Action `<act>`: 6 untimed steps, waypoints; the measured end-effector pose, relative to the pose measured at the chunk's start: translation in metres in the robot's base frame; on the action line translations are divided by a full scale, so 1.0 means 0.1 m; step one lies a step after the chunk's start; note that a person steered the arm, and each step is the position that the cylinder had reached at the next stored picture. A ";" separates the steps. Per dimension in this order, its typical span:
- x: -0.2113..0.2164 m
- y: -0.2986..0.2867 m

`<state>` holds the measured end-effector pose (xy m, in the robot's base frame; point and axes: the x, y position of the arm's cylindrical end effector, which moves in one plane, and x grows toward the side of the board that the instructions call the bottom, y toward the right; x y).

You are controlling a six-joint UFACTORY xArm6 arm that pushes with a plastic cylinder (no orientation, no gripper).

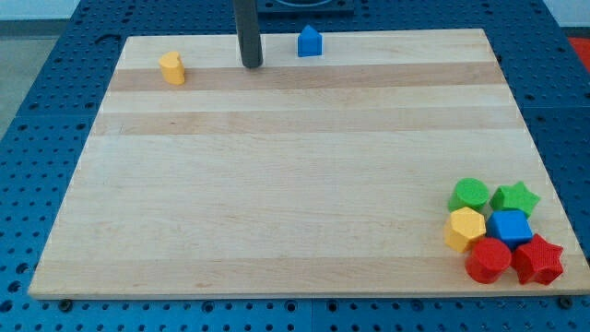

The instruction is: Point at blue triangle

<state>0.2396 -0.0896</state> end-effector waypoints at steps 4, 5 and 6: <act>-0.43 0.38; -0.43 0.39; -0.43 0.39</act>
<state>0.1968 -0.0506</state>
